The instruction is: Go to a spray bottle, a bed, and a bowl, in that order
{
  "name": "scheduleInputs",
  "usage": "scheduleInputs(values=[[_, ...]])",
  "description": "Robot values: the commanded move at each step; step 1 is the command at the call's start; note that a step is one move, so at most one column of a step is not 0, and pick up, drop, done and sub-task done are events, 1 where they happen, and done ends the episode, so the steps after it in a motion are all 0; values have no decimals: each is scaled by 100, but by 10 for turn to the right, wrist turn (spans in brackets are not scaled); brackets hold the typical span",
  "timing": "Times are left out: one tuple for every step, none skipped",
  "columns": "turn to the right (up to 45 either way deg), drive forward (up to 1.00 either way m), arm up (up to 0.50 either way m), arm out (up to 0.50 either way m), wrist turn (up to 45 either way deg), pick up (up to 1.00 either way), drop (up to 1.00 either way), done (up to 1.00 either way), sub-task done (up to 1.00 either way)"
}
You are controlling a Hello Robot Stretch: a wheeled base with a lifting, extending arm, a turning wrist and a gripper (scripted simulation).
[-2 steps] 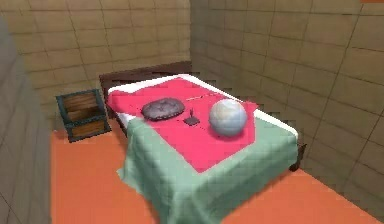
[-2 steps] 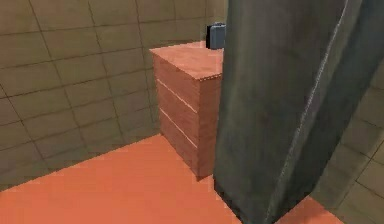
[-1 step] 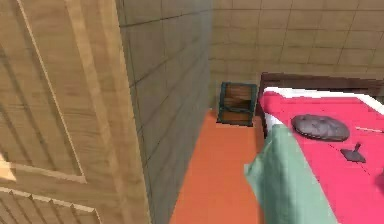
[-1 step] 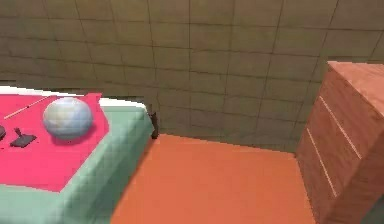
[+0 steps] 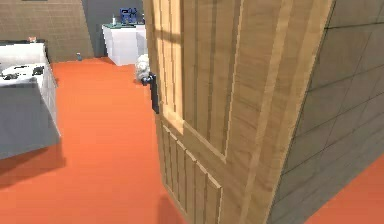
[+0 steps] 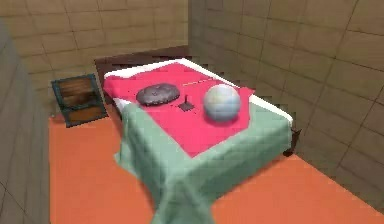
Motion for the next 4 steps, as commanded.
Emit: scheduleInputs(values=[[-300,0,0,0,0,0,0,0,0],[0,100,0,0,0,0,0,0,0],[-30,0,0,0,0,0,0,0,0],[0,50,0,0,0,0,0,0,0]])
